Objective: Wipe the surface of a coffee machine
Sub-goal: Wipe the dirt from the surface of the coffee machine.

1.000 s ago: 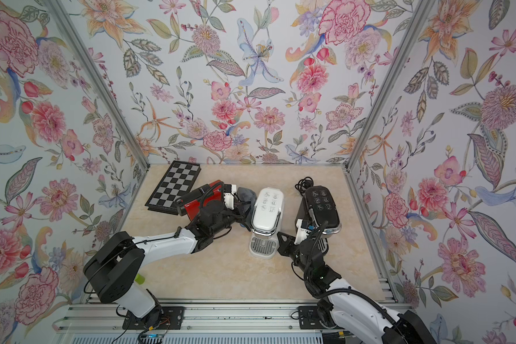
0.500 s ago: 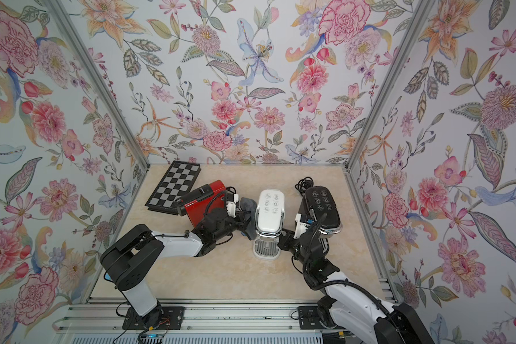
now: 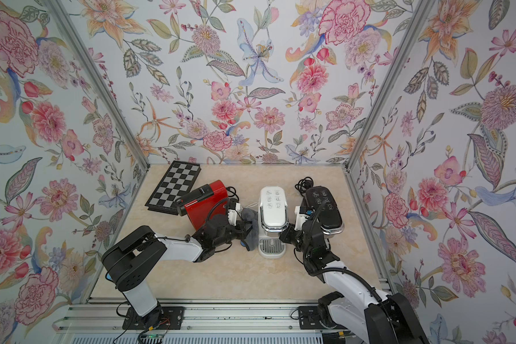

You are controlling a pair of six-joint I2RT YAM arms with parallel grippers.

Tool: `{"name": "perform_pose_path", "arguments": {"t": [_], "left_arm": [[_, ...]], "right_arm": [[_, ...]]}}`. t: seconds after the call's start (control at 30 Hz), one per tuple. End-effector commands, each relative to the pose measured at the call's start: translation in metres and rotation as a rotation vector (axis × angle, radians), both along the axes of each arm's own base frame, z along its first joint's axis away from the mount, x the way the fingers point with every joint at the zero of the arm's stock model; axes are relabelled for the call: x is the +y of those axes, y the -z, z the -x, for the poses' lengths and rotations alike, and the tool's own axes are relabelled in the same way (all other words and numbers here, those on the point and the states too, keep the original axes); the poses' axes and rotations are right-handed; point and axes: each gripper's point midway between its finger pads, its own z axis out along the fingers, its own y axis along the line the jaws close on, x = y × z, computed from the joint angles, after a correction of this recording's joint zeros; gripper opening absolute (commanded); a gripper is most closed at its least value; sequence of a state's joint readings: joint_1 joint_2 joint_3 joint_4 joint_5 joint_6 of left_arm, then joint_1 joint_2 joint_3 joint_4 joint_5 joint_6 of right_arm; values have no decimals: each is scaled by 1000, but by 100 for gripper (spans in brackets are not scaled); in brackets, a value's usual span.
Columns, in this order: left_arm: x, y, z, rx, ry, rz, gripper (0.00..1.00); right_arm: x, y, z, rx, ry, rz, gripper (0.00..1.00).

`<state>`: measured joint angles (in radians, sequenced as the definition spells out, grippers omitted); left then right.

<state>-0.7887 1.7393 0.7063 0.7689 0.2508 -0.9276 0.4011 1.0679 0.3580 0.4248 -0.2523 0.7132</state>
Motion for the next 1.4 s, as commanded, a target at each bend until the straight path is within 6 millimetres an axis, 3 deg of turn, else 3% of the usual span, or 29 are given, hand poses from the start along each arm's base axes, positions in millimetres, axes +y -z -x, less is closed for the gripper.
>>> {"name": "perform_pose_path", "arguments": {"t": [0.0, 0.13, 0.33, 0.67, 0.8, 0.9, 1.03, 1.23, 1.37], "left_arm": [[-15, -40, 14, -71, 59, 30, 0], [-12, -57, 18, -107, 48, 22, 0], [-13, -52, 25, -91, 51, 18, 0], [-74, -32, 36, -28, 156, 90, 0], [-86, 5, 39, 82, 169, 2, 0], [-81, 24, 43, 133, 151, -46, 0], [-58, 40, 41, 159, 81, -161, 0], [-26, 50, 42, 157, 17, -331, 0], [-24, 53, 54, 177, 29, -295, 0]], "right_arm": [[7, -7, -8, -2, -25, -14, 9], [15, -6, -7, 0, -49, -16, 9], [17, -3, -2, -4, -42, -12, 9], [17, -4, -1, -3, -44, -8, 9], [16, -6, 0, -7, -41, -10, 9], [16, -5, 1, -8, -40, -9, 9], [16, -6, 2, -11, -40, -13, 9], [17, -7, 2, -15, -40, -19, 9], [16, -6, 2, -17, -33, -19, 9]]}}
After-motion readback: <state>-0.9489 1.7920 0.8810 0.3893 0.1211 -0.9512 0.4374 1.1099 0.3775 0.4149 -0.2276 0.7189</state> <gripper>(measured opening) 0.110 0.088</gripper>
